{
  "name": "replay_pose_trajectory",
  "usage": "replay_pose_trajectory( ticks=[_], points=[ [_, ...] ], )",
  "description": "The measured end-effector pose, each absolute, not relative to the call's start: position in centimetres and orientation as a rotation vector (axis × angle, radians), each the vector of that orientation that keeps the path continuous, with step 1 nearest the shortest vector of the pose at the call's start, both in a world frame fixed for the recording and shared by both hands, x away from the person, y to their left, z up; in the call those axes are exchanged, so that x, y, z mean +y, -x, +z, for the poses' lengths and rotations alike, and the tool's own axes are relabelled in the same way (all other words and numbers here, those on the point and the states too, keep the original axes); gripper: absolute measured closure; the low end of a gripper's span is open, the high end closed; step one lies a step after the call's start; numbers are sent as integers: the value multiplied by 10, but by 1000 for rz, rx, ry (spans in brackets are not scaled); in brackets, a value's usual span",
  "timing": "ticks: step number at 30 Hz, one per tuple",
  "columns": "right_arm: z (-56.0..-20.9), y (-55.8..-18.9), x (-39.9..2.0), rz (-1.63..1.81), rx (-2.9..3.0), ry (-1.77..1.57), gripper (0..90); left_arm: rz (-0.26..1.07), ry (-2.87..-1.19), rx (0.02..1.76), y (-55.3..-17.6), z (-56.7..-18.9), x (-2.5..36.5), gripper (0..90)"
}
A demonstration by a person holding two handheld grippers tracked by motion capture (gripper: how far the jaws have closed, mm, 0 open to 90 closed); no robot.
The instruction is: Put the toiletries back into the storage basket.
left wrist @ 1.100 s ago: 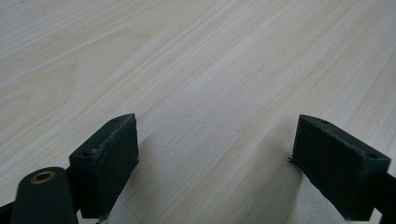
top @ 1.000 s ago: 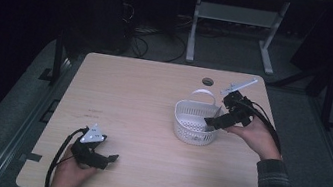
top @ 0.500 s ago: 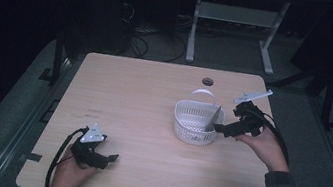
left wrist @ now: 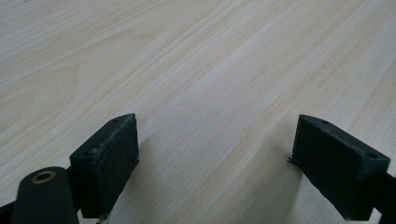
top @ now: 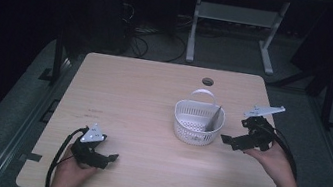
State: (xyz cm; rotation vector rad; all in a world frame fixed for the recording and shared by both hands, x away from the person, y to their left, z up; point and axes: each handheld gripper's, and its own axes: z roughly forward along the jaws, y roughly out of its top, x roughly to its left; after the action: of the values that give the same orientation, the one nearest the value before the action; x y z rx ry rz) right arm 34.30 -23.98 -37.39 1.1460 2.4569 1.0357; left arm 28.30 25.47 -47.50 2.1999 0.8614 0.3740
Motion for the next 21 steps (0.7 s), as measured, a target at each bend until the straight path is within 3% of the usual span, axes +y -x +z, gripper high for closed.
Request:
replay_pose_trajectory(
  ticks=[21],
  points=[
    [-424, -308, -266, 1039, 2429, -1245, 10, 373, -2196, 863, -283, -475, 254, 138]
  ],
)
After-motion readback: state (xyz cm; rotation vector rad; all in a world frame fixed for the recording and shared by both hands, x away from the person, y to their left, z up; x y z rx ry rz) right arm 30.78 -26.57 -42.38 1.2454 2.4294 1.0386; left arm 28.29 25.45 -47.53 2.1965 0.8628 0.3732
